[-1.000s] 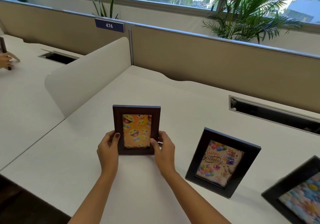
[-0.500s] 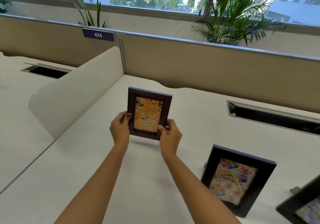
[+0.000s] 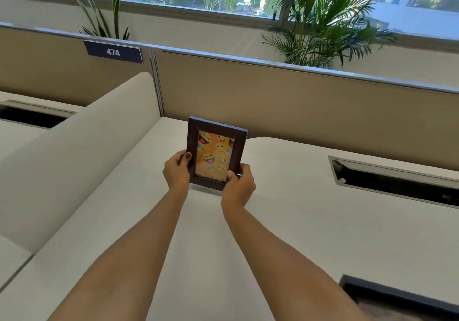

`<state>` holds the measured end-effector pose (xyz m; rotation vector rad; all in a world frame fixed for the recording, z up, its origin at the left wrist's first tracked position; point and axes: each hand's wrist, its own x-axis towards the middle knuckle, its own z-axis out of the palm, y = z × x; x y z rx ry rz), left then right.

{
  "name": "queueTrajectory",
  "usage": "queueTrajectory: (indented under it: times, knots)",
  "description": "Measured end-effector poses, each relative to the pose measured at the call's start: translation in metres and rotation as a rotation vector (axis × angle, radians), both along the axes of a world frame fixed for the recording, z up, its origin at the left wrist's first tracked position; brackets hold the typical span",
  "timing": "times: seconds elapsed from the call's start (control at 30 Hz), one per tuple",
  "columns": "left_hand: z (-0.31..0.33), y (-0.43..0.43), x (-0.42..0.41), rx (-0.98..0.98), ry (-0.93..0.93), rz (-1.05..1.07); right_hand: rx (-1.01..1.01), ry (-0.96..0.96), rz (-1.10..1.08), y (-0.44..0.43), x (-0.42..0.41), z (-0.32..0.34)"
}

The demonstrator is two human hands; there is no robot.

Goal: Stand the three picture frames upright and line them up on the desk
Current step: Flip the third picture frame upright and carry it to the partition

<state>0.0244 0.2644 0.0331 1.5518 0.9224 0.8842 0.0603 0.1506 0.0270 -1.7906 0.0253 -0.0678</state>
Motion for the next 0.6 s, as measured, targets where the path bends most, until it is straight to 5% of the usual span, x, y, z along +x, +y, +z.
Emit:
queueTrajectory:
  times: [0.6]
  knots:
    - [-0.019,0.021,0.040,-0.047,0.022,-0.043,-0.074,0.021,-0.020,0.024,0.040,-0.017]
